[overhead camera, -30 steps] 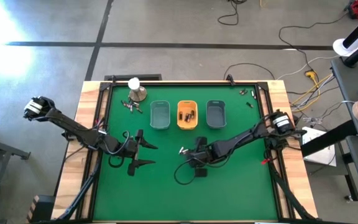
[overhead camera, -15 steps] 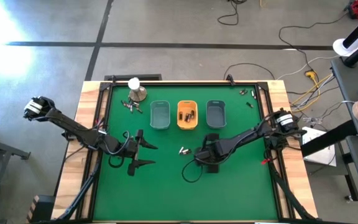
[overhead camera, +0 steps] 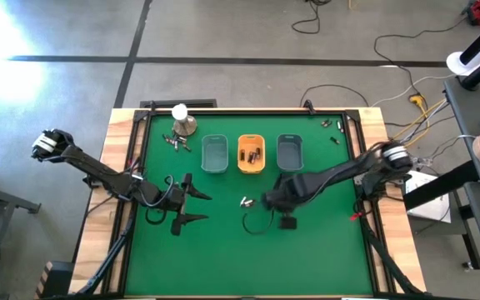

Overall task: Sort batteries
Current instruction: Put the small black battery into the blue bin

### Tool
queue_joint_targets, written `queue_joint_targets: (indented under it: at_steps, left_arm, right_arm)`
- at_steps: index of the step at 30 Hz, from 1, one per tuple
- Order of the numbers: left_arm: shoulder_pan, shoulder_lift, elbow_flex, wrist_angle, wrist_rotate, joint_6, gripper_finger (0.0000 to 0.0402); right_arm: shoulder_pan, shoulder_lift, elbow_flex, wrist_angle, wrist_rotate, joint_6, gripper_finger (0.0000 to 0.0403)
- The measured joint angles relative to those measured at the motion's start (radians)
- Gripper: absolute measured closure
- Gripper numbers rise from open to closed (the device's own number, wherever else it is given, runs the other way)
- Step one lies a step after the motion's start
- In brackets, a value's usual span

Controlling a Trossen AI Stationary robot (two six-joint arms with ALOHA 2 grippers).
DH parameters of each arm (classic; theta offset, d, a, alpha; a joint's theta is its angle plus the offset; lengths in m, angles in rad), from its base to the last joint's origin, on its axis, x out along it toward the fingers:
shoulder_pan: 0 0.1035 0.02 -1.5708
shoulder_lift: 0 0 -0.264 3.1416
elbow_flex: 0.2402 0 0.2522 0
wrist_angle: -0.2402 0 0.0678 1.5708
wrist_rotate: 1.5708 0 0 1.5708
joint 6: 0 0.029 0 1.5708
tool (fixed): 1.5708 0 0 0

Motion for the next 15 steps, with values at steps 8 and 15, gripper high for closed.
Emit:
queue_joint_targets:
  at_steps: [8, 15]
  left_arm:
    - [0.0, -0.001, 0.0, 0.0, 0.0, 0.007, 0.0149]
    - [0.0, -0.003, 0.0, 0.001, 0.0, 0.004, 0.0149]
  right_arm:
    - [-0.171, -0.179, 0.018, -0.027, 0.153, -0.059, 0.0378]
    - [-0.39, -0.187, 0.013, -0.056, 0.169, -0.192, 0.0378]
